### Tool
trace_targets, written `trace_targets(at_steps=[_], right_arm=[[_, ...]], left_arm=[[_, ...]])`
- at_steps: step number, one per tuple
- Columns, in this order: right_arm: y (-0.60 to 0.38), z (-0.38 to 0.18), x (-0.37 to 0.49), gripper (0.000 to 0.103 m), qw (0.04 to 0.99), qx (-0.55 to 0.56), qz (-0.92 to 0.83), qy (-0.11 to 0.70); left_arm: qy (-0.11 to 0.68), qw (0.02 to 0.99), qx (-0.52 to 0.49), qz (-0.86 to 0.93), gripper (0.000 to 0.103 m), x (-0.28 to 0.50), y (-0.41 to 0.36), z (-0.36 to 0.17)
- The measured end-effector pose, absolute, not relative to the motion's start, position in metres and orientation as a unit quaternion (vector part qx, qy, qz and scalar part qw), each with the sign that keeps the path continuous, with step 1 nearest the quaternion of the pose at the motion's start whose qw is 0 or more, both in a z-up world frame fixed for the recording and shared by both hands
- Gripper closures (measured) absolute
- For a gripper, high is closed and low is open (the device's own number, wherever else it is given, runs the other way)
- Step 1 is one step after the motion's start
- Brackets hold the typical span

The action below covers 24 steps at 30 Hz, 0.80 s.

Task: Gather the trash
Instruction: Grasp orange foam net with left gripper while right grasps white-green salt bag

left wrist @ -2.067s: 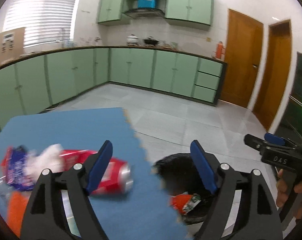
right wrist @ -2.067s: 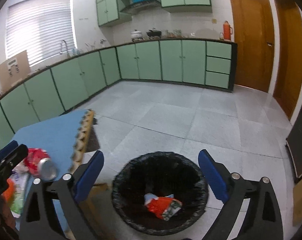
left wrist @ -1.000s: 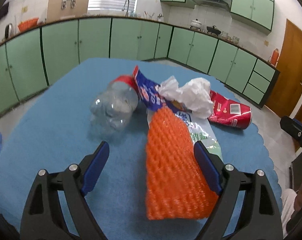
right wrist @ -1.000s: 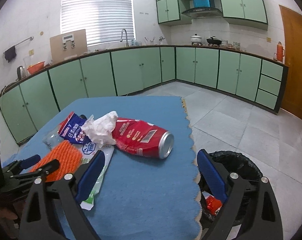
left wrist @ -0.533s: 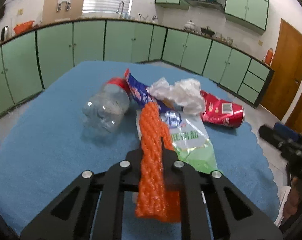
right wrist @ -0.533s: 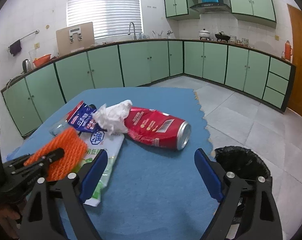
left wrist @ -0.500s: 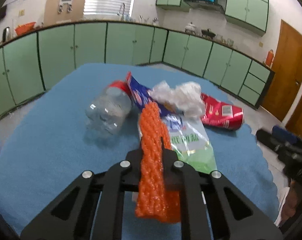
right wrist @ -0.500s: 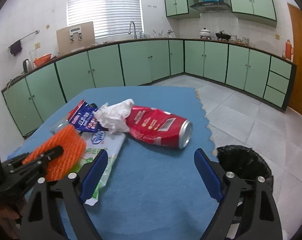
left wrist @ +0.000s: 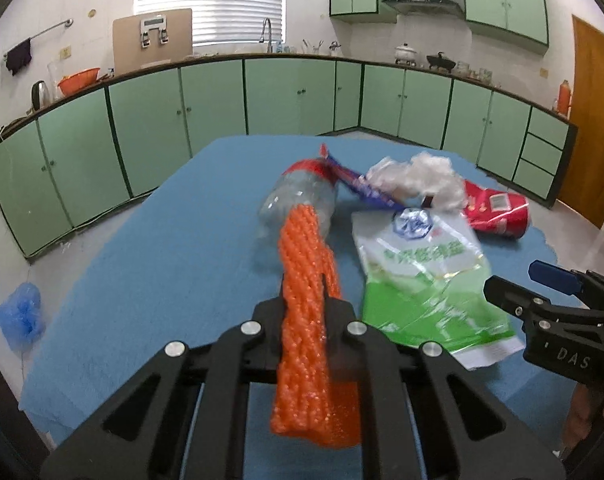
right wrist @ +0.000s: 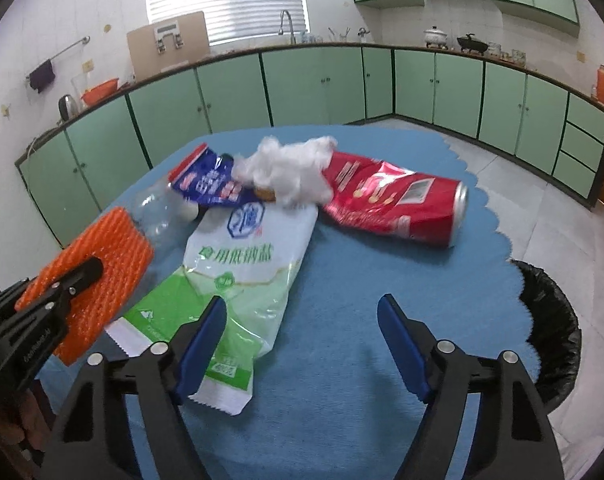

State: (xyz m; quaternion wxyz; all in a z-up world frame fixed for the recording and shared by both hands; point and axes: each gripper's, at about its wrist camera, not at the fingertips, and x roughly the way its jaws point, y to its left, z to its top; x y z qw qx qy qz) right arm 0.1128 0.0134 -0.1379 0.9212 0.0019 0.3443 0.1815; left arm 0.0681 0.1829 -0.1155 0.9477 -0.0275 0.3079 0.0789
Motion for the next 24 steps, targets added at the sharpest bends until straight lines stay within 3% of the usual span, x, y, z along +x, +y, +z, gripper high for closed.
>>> trace_targets(at_steps=[11,14,16,24], right_arm=[[0.027,-0.159,0.122,0.044,0.899,0.013,0.200,0.389],[0.033,-0.159,0.119,0.066,0.896,0.002,0.214,0.390],[0.037,-0.158,0.116,0.075,0.899,-0.015,0.212,0.383],[0.029,-0.146,0.108,0.089,0.901,-0.015,0.221,0.373]], left_arm=[[0.323,0.943,-0.038,0.071,0.094,0.074,0.193,-0.132],[0.324,0.943,-0.040,0.069,0.094,0.074,0.193,-0.135],[0.325,0.942,-0.043,0.069,0.093,0.074,0.194,-0.135],[0.322,0.943,-0.042,0.068,0.093,0.073,0.194,-0.132]])
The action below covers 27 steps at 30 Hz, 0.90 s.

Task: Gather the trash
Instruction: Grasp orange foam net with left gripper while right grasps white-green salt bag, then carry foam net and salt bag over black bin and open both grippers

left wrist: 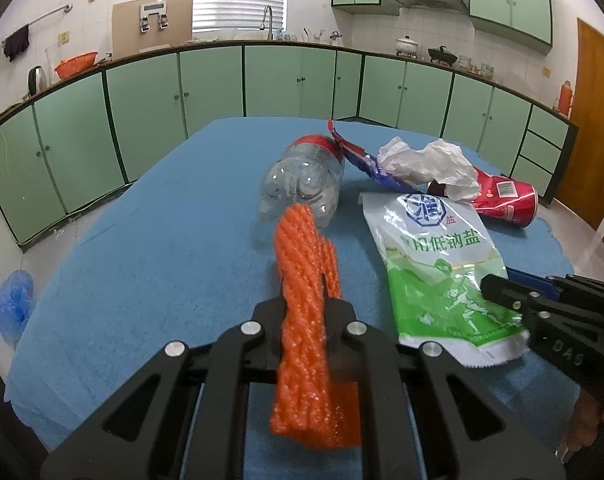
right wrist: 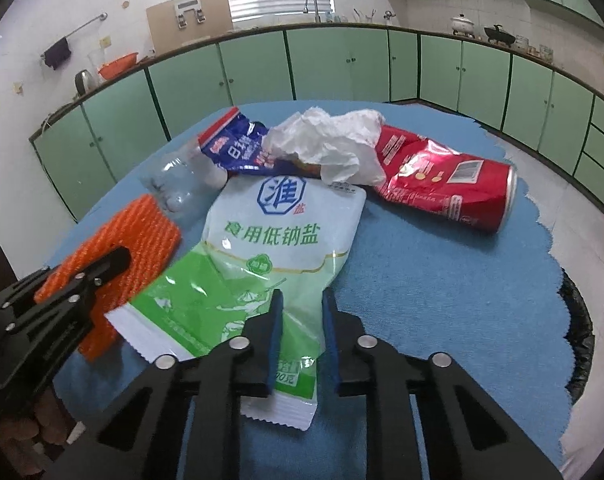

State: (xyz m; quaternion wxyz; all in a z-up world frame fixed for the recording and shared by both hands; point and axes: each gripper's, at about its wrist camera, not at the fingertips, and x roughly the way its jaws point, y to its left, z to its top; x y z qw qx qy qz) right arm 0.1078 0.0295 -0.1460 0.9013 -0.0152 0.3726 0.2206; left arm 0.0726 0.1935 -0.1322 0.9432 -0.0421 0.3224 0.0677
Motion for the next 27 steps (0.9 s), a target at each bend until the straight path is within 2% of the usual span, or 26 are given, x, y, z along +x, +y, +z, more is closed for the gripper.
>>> trace_targets(at_steps=[6,27], right_arm=[[0.012,-0.126,0.100,0.097,0.906,-0.017,0.216,0.363],[-0.088,-0.080,0.073,0.100,0.936,-0.016,0.119,0.331]], left_arm=[[0.312,0.947,-0.038,0.057,0.093,0.070,0.183,-0.123],[0.279,0.959,-0.018,-0.036,0.094,0.071,0.092,-0.090]])
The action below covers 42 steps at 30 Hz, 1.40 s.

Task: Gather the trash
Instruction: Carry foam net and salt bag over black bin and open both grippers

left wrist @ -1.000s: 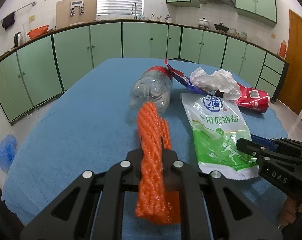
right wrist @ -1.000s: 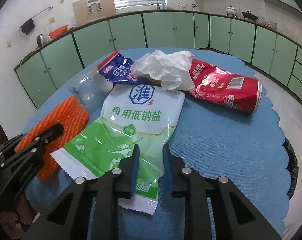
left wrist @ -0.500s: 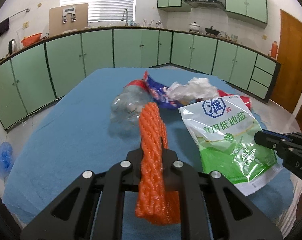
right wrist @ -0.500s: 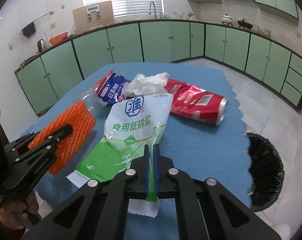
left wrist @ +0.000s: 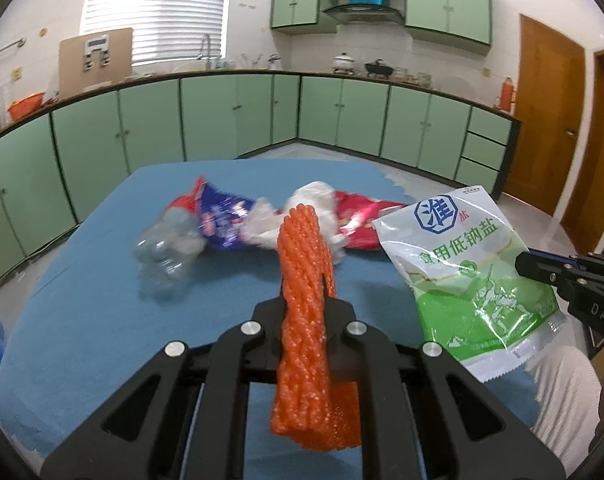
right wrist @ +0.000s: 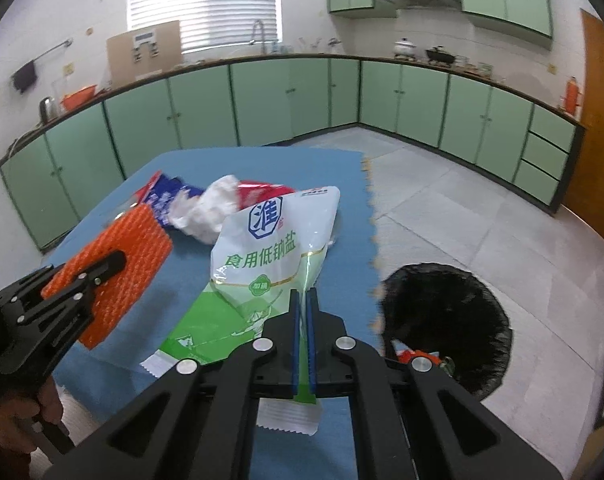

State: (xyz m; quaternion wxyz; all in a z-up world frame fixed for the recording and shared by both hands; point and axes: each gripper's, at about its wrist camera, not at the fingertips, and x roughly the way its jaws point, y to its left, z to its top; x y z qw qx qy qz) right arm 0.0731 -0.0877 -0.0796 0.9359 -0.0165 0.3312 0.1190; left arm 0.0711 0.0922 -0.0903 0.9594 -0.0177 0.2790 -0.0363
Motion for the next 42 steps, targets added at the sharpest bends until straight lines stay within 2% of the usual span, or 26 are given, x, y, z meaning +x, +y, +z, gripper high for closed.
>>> trace_targets(at_steps=[19,27,37,41,42], right_arm=[[-0.213,-0.063,0.091,0.100,0.950,0.022,-0.021,0.311],[-0.268,-0.087,0.118,0.100,0.942,0.035,-0.076,0.326],[-0.325,-0.130,0.157,0.100,0.927,0.054,-0.109,0.354],[-0.336,-0.145,0.173,0.100,0.921,0.063,-0.102,0.372],[-0.339,-0.149,0.177,0.099,0.918,0.065,-0.102,0.377]], left_arm=[[0.233,0.958,-0.002,-0.166,0.094,0.129,-0.046,-0.069],[0.244,0.948,-0.014,-0.205,0.094,0.177,-0.112,-0.083],[0.297,0.930,0.001,-0.218,0.093,0.229,-0.180,-0.134],[0.317,0.922,0.006,-0.223,0.087,0.243,-0.194,-0.149],[0.321,0.920,0.006,-0.223,0.079,0.245,-0.197,-0.151]])
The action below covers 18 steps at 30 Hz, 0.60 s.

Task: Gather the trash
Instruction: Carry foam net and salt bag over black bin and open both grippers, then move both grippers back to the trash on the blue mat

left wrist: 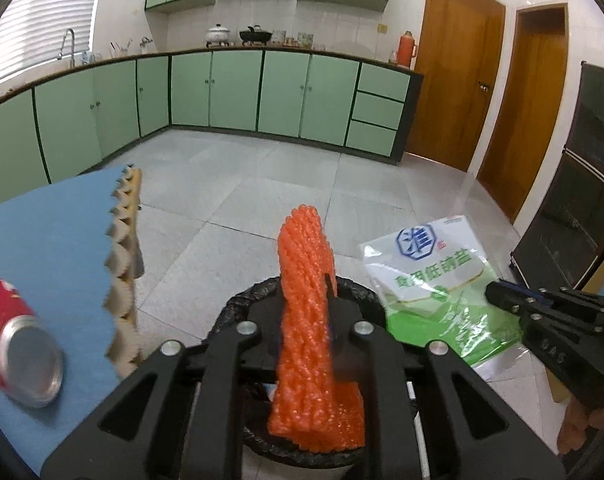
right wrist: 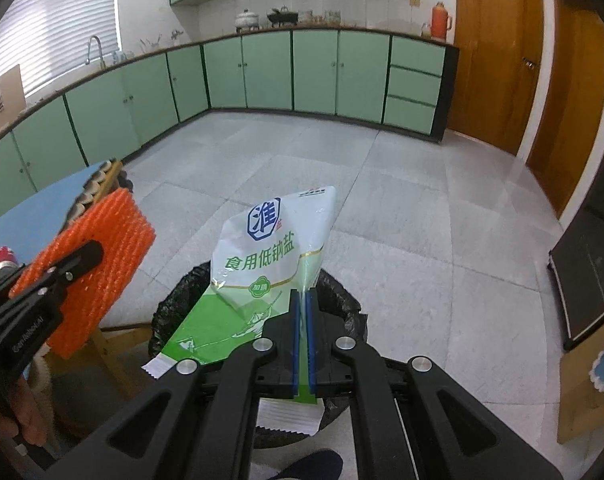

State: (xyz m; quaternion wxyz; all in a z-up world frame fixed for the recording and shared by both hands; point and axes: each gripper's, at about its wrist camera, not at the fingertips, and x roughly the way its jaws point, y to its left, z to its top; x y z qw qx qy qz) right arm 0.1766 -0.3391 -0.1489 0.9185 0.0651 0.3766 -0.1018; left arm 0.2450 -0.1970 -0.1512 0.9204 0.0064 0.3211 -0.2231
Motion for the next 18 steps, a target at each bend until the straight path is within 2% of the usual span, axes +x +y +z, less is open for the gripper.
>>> trace_targets(at_steps=[3,4,5,6,10,13,16,17,18], right_arm=[[-0.340,-0.155,0.184,0.095,0.914,0.064,-0.114,0.384],[-0.343,-0.158,0.185,0.091,0.913,0.061,-0.119,0.385],[-0.345,-0.160,0.187,0.086,0.912,0.058,-0.124,0.387],[-0.349,-0.161,0.187,0.085,0.911,0.060,-0.126,0.387],[-0.350,-0.156,0.184,0.081,0.912,0.064,-0.128,0.384],[-0.351,-0.148,0.179,0.070,0.915,0.066,-0.132,0.375],[-0.344,-0.134,0.173,0.048,0.923,0.067,-0.130,0.357],[-0.338,-0.127,0.169,0.034,0.927,0.066,-0.130,0.346],[-0.332,-0.120,0.166,0.025,0.931,0.065,-0.130,0.335]], left_arm=[[0.324,0.919,-0.001,-0.224,0.066,0.250,-0.198,-0.152],[0.326,0.918,-0.006,-0.224,0.064,0.251,-0.196,-0.151],[0.327,0.918,-0.010,-0.225,0.057,0.253,-0.195,-0.151],[0.327,0.918,-0.014,-0.224,0.055,0.255,-0.194,-0.151],[0.319,0.922,-0.017,-0.217,0.055,0.255,-0.184,-0.142],[0.306,0.929,-0.027,-0.207,0.053,0.249,-0.168,-0.130],[0.294,0.935,-0.035,-0.194,0.048,0.240,-0.149,-0.114],[0.288,0.939,-0.035,-0.186,0.044,0.237,-0.142,-0.107],[0.281,0.942,-0.037,-0.180,0.039,0.232,-0.134,-0.101]])
